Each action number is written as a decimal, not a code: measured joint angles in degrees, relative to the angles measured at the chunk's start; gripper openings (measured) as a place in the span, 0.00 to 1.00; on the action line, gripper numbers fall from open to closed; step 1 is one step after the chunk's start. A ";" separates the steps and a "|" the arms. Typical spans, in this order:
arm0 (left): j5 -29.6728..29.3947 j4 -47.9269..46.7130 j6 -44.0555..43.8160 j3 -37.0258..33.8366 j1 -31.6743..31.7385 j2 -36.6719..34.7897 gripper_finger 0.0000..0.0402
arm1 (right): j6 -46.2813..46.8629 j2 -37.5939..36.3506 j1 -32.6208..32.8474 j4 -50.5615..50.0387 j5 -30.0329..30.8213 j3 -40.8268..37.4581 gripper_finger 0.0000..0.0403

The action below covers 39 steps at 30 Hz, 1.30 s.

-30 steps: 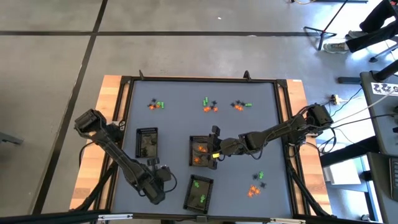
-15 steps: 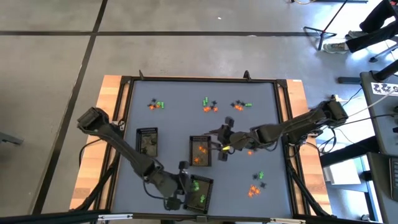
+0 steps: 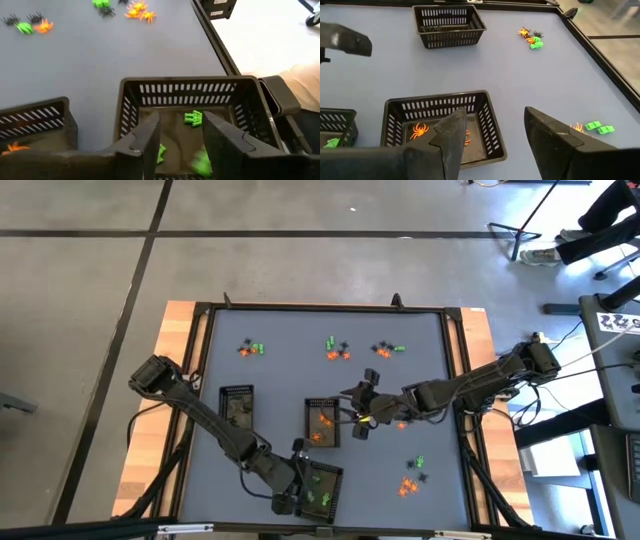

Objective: Sort Halloween decoration
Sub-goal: Put the orange spider toy into the top right black basket

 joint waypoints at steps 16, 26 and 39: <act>-24.72 -26.69 3.68 -4.38 0.68 -26.65 0.34 | 1.43 -0.17 -6.42 -8.66 11.52 0.00 0.49; -28.16 -15.62 -2.52 -25.37 8.43 -46.85 0.34 | 1.39 0.42 -25.21 -13.05 -4.27 -0.07 0.49; -31.10 -14.74 -2.80 -30.80 15.26 -51.05 0.34 | -3.40 10.78 -32.96 -5.76 -11.58 -0.07 0.49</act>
